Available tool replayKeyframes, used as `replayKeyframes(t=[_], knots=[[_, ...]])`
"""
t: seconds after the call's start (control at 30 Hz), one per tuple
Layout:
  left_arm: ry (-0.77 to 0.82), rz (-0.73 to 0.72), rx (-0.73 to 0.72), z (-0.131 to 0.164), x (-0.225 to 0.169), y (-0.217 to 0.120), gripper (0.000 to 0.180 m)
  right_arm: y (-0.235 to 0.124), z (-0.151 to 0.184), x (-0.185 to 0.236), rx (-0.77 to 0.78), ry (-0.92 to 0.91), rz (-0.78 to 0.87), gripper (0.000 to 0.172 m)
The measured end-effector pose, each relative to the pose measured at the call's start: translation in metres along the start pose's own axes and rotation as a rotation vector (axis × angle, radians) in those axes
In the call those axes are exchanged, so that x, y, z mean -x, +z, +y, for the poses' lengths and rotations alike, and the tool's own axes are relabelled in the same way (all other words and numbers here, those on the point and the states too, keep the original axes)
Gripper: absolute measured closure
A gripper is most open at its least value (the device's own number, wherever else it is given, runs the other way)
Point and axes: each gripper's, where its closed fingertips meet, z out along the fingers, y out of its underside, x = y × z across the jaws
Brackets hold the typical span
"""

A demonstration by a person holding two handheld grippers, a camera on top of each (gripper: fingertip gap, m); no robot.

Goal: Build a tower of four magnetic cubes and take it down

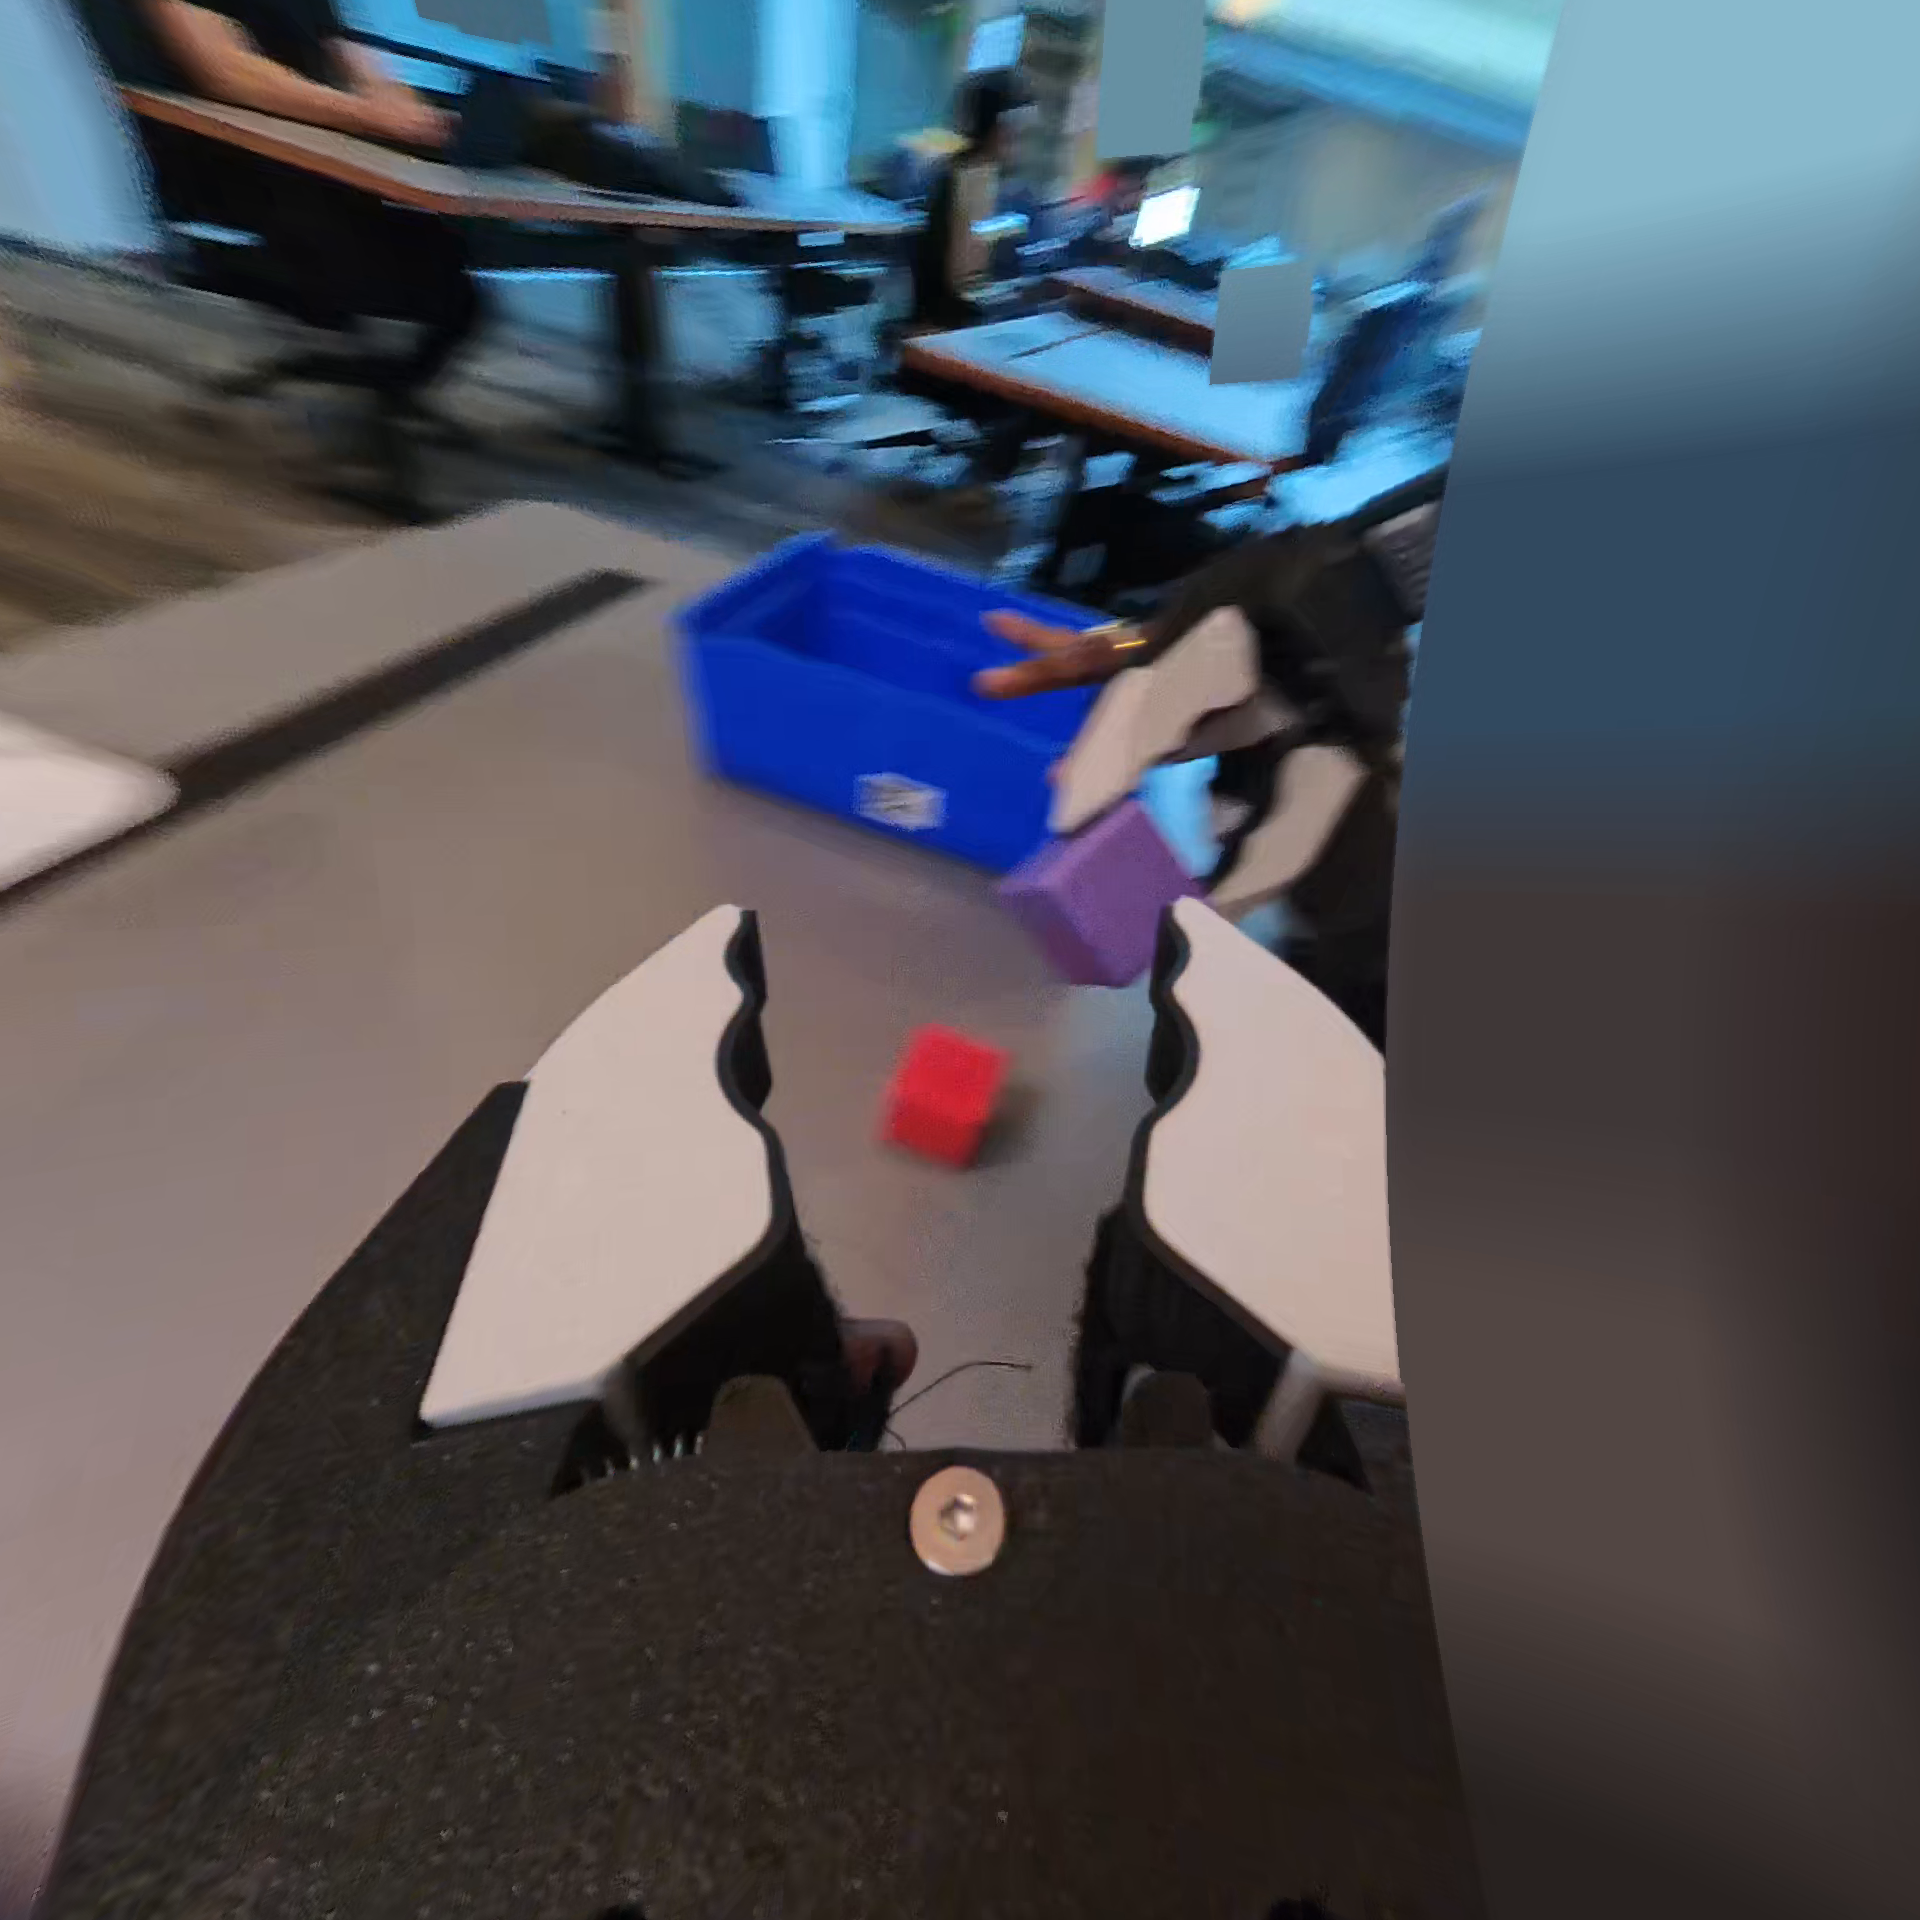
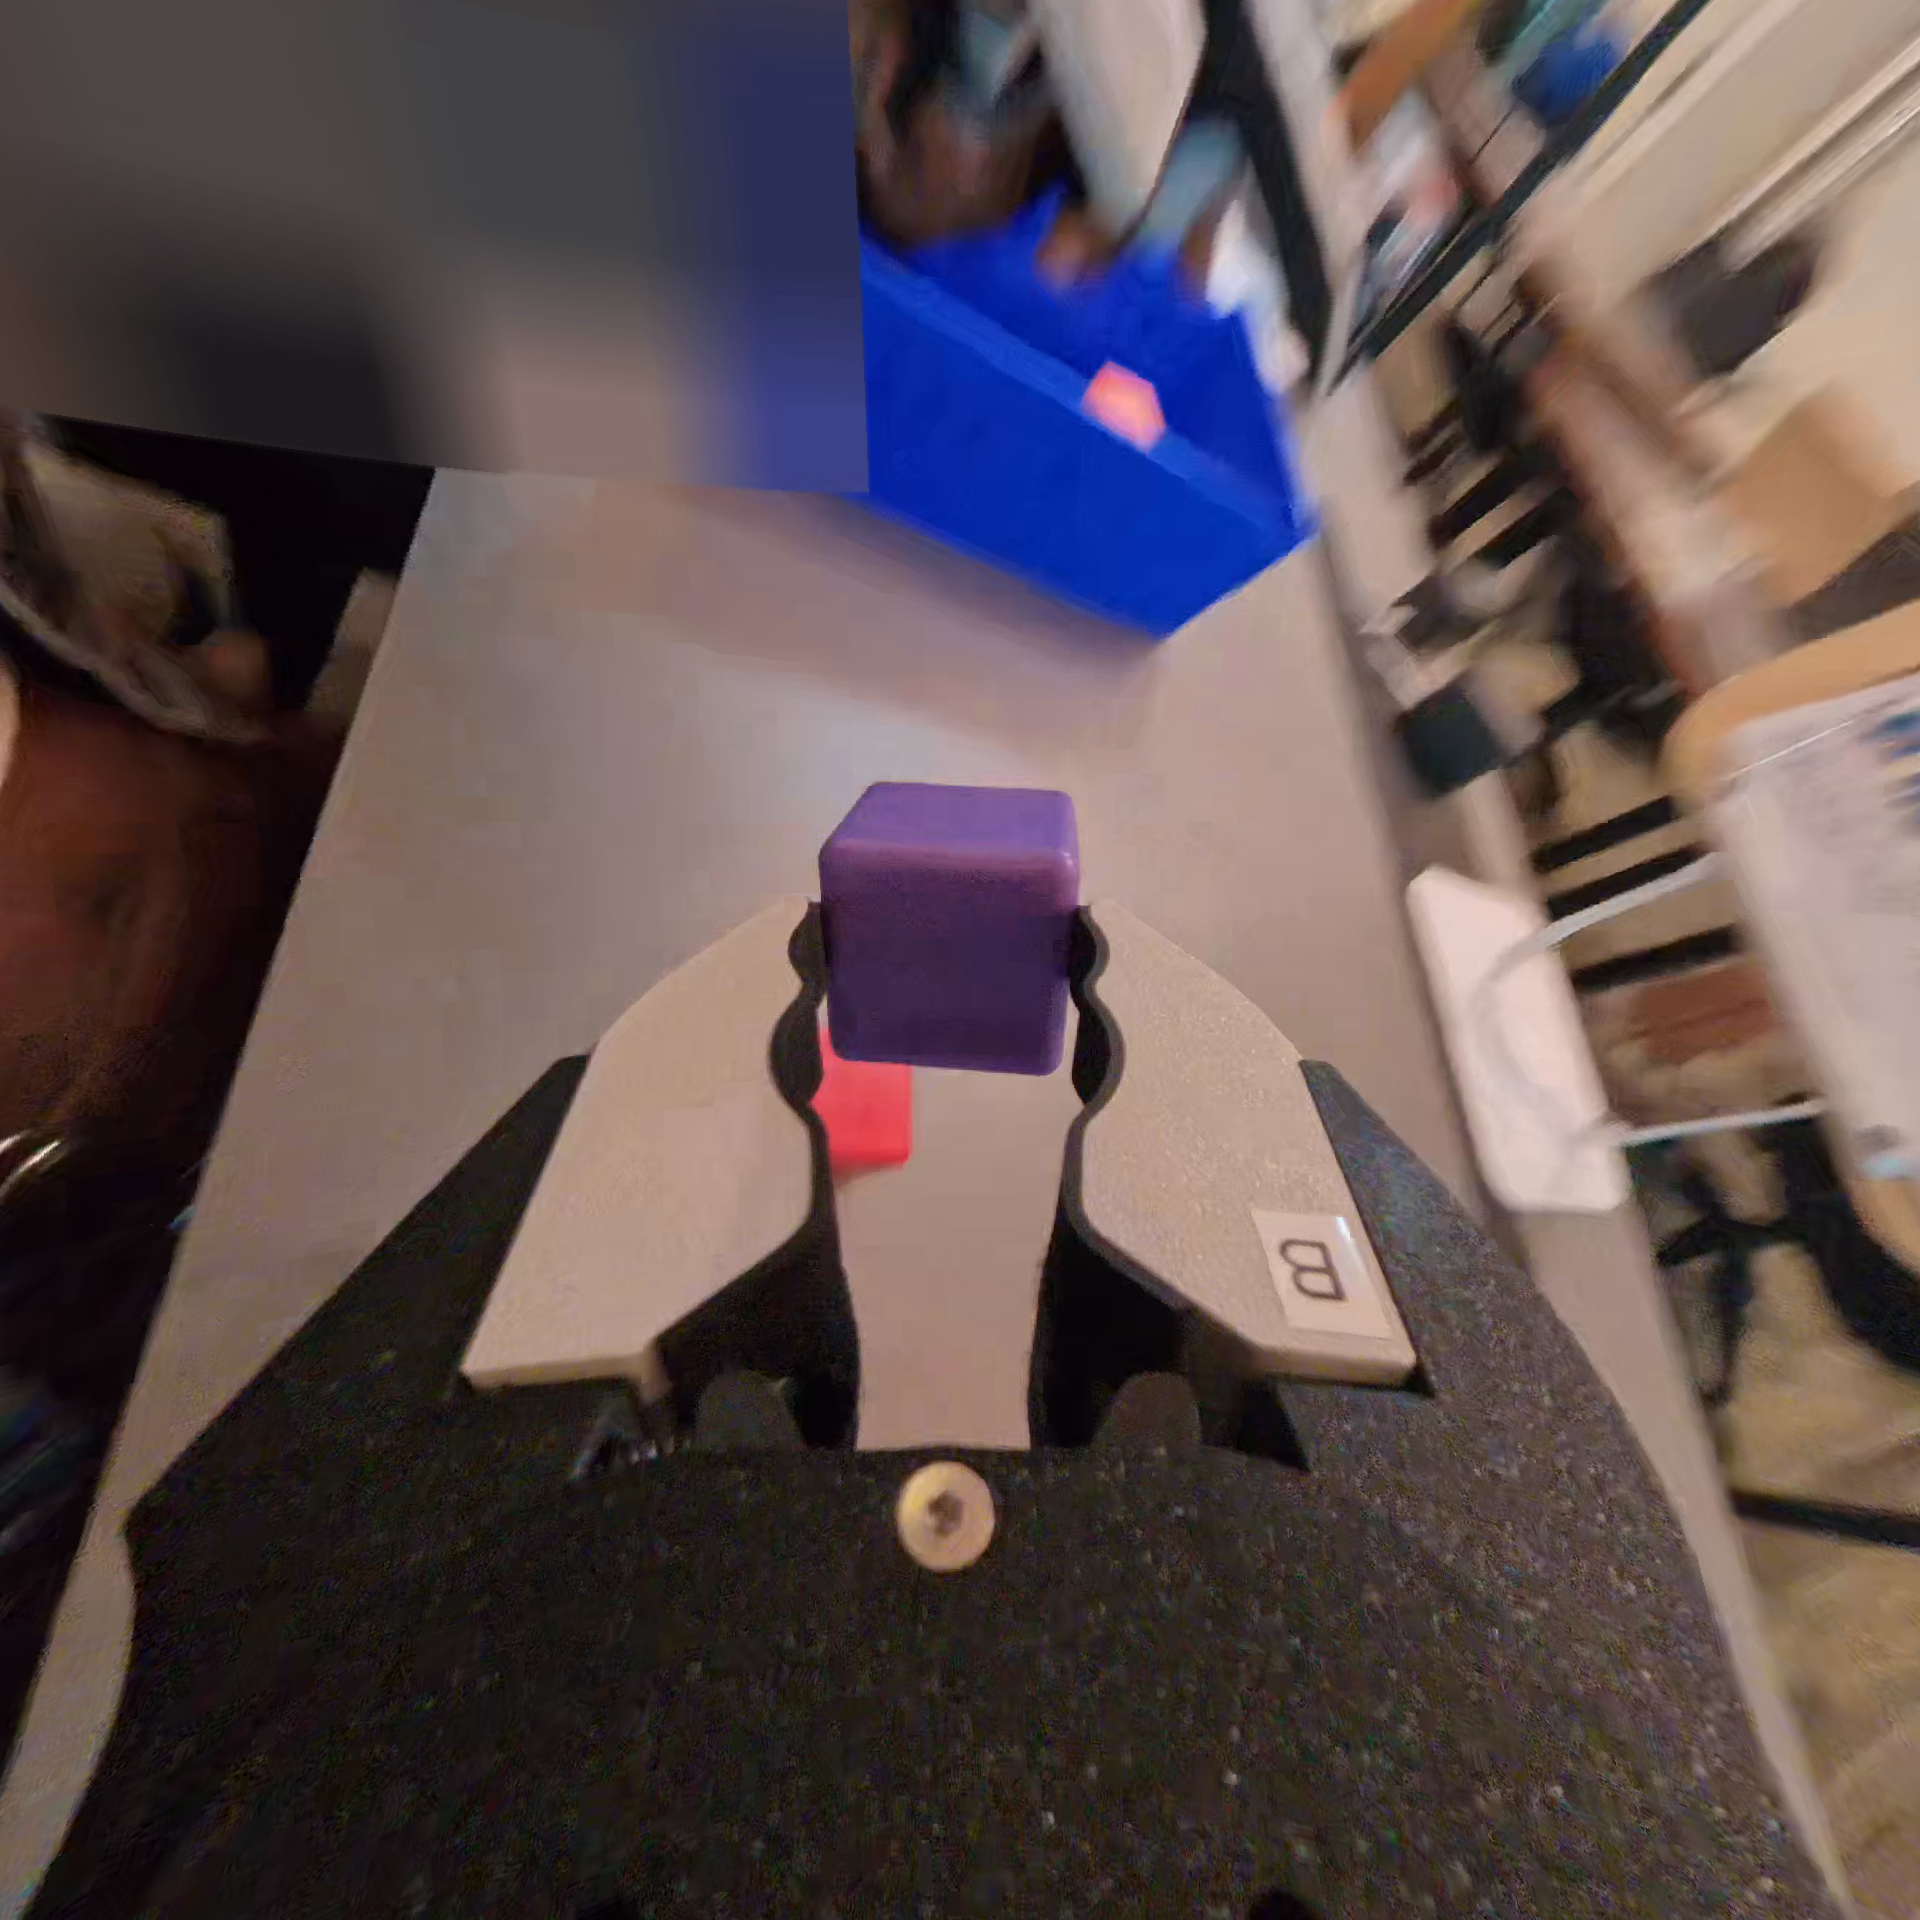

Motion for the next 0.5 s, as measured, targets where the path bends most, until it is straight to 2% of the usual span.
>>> replayKeyframes(t=[0.03,0.1,0.23,0.33,0.5], knots=[[0.052,-0.141,0.015,-0.001,0.017,-0.017,0.107,0.003,0.011,0.002,0.083,0.033,-0.070,0.127],[0.127,-0.346,0.042,0.002,0.040,-0.051,0.099,0.010,0.033,0.008,0.251,0.115,-0.197,0.127],[0.184,-0.515,0.139,0.024,0.057,-0.093,0.079,0.021,0.068,0.013,0.539,0.178,-0.339,0.127],[0.213,-0.551,0.217,0.040,0.063,-0.108,0.069,0.029,0.077,0.016,0.633,0.199,-0.404,0.127],[0.179,-0.547,0.223,0.049,0.068,-0.118,0.070,0.035,0.087,0.018,0.745,0.219,-0.472,0.127]])
